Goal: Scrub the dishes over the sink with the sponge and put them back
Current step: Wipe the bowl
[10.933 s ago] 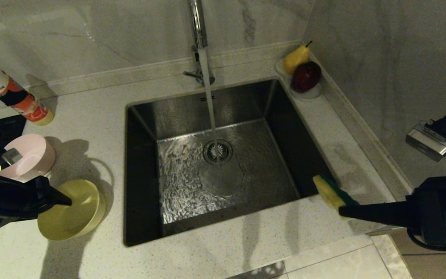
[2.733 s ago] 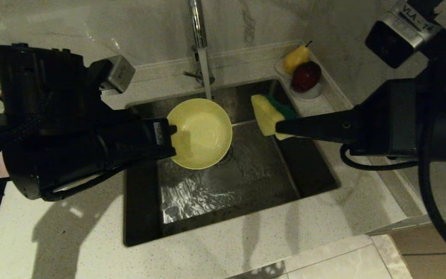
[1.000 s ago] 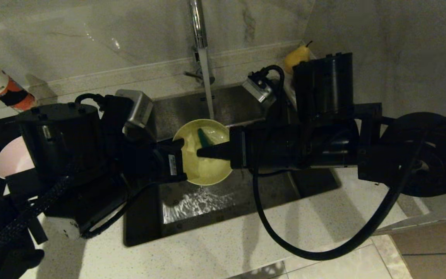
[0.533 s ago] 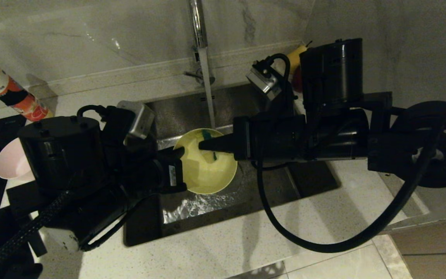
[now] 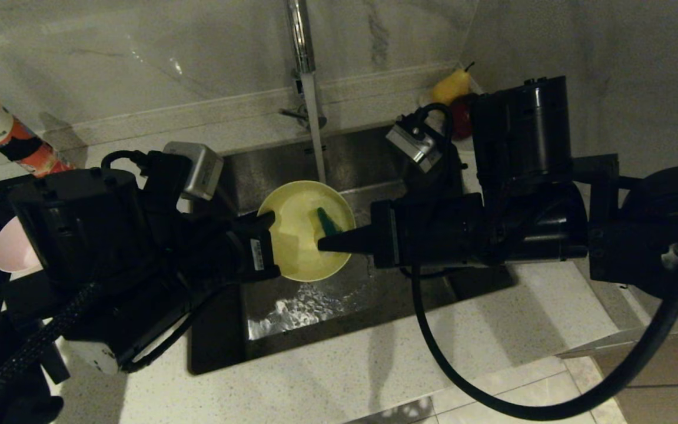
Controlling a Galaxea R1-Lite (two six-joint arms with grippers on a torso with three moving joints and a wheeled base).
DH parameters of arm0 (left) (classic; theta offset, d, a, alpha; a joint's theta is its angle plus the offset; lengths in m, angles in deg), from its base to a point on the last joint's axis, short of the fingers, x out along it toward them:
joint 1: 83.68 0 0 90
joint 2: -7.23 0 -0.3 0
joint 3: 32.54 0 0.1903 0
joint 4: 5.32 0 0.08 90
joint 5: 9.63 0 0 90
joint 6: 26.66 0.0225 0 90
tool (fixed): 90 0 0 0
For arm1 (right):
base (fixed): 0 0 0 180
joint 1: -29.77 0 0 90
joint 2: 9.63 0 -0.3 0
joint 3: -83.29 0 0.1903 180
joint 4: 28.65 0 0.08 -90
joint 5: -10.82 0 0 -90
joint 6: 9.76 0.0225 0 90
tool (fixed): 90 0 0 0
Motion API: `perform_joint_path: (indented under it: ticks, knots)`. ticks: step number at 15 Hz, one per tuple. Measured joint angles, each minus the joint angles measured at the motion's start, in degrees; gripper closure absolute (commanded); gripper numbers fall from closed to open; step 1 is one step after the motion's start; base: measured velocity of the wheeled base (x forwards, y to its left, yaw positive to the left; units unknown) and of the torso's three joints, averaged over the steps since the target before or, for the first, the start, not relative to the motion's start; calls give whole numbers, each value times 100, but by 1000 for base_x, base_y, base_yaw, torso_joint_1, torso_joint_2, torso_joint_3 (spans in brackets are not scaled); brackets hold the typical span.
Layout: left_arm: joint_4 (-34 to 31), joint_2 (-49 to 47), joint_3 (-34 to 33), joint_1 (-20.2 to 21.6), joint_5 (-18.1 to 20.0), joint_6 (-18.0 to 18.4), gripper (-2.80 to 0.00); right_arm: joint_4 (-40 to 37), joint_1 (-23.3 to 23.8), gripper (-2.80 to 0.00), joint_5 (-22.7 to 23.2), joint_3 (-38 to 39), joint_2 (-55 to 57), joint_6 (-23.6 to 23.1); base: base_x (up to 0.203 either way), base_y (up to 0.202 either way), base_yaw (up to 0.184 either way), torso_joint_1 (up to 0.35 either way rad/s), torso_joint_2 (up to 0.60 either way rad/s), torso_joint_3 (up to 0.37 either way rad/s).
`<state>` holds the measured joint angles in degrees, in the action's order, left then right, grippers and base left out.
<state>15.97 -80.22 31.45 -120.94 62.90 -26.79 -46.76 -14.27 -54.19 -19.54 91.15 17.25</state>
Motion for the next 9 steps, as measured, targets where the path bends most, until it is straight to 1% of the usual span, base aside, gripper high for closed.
perform_joint_path:
  ticks: [4,9]
  knots:
    - [2,-5,172,52,0,0,0,-20,-31,0,-2,72,-48,-1,0,0,0,0,0,0]
    - [-30,-47,360,67,5,-21,0,-1,-268,0,0,69,72,-1,0,0,0,0,0,0]
